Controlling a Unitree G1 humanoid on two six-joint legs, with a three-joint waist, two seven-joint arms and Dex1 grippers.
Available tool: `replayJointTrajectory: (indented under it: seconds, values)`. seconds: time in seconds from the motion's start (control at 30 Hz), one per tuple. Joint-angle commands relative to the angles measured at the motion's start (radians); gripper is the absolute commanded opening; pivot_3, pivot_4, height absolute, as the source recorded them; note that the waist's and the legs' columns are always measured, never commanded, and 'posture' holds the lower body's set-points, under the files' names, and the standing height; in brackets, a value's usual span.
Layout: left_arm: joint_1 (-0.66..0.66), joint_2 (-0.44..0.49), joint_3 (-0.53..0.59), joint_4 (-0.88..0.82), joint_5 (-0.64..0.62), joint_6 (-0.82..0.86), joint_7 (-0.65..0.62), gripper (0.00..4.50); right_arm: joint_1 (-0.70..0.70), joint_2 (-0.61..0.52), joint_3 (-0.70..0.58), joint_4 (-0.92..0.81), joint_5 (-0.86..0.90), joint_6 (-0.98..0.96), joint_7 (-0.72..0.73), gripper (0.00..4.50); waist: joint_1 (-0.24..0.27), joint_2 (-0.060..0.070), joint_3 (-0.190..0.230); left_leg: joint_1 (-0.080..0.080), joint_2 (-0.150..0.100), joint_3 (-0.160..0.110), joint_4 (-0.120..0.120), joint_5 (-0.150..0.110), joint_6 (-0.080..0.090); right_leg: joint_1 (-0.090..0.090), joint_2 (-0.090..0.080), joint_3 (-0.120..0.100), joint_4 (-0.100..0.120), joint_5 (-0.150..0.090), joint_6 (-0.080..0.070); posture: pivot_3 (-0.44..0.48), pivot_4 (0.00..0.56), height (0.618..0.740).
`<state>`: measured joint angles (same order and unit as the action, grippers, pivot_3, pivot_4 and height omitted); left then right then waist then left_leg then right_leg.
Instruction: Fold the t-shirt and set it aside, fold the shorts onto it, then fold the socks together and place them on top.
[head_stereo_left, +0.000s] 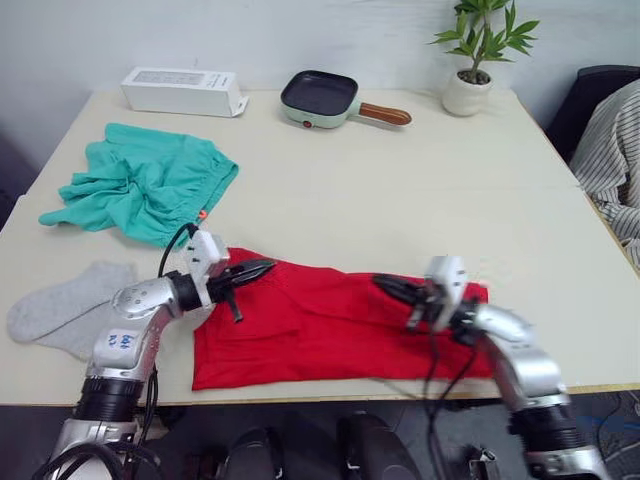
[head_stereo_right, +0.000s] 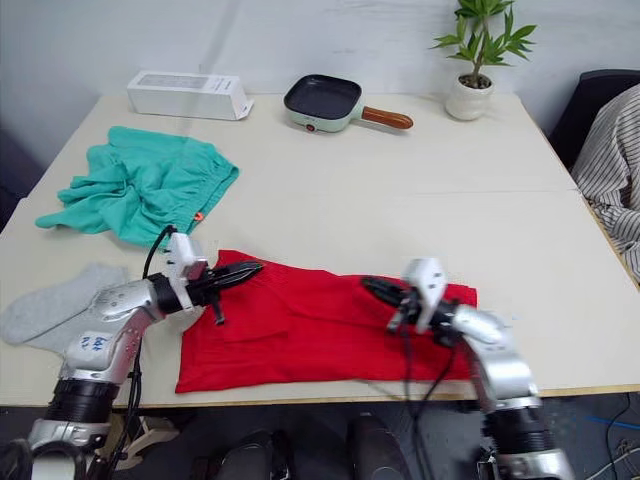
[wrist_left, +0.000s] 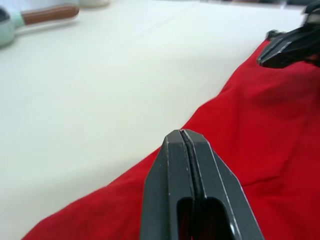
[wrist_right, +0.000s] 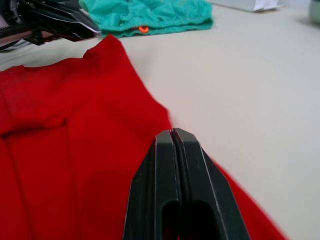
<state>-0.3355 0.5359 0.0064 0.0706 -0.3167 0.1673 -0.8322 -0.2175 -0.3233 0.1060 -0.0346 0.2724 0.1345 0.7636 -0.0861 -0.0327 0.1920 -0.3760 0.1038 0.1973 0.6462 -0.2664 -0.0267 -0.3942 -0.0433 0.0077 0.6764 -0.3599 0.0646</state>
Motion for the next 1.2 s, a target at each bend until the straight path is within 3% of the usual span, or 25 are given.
replayJointTrajectory:
  seconds: [0.03, 0.2, 0.4, 0.6, 0.7, 0.83, 0.97, 1.1, 1.2]
  values:
    - [-0.009, -0.02, -0.015, 0.042, 0.099, 0.021, 0.121, 0.0, -0.019, 0.053, 0.062, 0.02, -0.14, -0.026, -0.148, 0.03, 0.003, 0.0, 0.0, -0.001, 0.0, 0.0, 0.0, 0.0, 0.0, -0.001, 0.0, 0.0, 0.0, 0.0, 0.0, 0.0, 0.15, 0.74]
    - [-0.038, -0.036, 0.006, 0.138, 0.183, 0.031, 0.268, 0.0, 0.007, 0.02, -0.012, 0.096, -0.178, -0.067, -0.234, 0.03, 0.009, -0.005, -0.003, -0.002, 0.0, 0.001, 0.001, 0.0, 0.001, -0.001, -0.001, -0.001, -0.002, 0.0, 0.0, 0.0, 0.15, 0.74]
    - [-0.03, -0.036, 0.025, 0.251, 0.197, -0.041, 0.284, 0.0, 0.094, -0.131, -0.252, 0.184, -0.059, -0.094, -0.196, 0.03, 0.027, -0.009, -0.009, 0.004, 0.0, 0.002, 0.0, -0.002, 0.002, 0.005, -0.003, -0.001, -0.004, 0.0, 0.001, 0.0, 0.15, 0.74]
    - [-0.028, -0.048, 0.062, 0.281, 0.143, -0.178, 0.208, 0.0, 0.13, -0.19, -0.421, 0.241, 0.104, -0.146, -0.073, 0.03, 0.021, -0.01, -0.01, 0.005, 0.0, 0.002, -0.002, -0.003, 0.0, 0.005, -0.001, -0.001, -0.004, 0.002, -0.002, 0.0, 0.15, 0.74]
    - [-0.031, -0.029, 0.116, 0.217, 0.05, -0.229, 0.105, 0.0, 0.125, -0.215, -0.454, 0.17, 0.186, -0.111, 0.0, 0.03, 0.01, -0.007, -0.009, 0.004, 0.001, 0.002, -0.005, 0.0, 0.001, 0.002, 0.001, 0.0, -0.004, 0.002, -0.004, 0.0, 0.15, 0.74]
    - [-0.003, 0.015, 0.124, 0.063, -0.052, -0.171, -0.031, 0.0, 0.125, -0.306, -0.442, 0.088, 0.271, 0.035, 0.123, 0.03, 0.006, -0.006, -0.008, 0.003, 0.001, 0.001, -0.009, 0.002, 0.0, 0.001, 0.0, 0.0, -0.006, 0.002, -0.003, 0.0, 0.15, 0.74]
    - [0.068, 0.071, 0.111, -0.108, -0.151, -0.097, -0.16, 0.0, 0.081, -0.488, -0.412, 0.132, 0.291, 0.152, 0.316, 0.98, 0.008, -0.004, -0.007, 0.002, 0.001, 0.002, -0.015, 0.002, 0.0, 0.001, 0.0, 0.0, -0.013, 0.003, -0.002, 0.0, 0.15, 0.74]
    - [0.167, 0.134, 0.099, -0.263, -0.241, 0.004, -0.259, 0.92, -0.108, -0.635, -0.255, 0.397, 0.136, 0.086, 0.529, 2.4, -0.001, -0.002, -0.005, 0.002, 0.0, 0.004, -0.015, 0.002, 0.0, 0.001, 0.001, 0.001, -0.016, 0.002, -0.002, 0.0, 0.15, 0.74]
    - [0.186, 0.139, 0.095, -0.297, -0.249, 0.03, -0.264, 1.89, -0.244, -0.655, -0.146, 0.562, 0.036, 0.029, 0.641, 3.49, 0.0, -0.001, -0.004, 0.003, -0.001, 0.003, -0.015, 0.002, 0.0, 0.001, 0.001, 0.001, -0.016, 0.002, -0.002, 0.0, 0.15, 0.74]
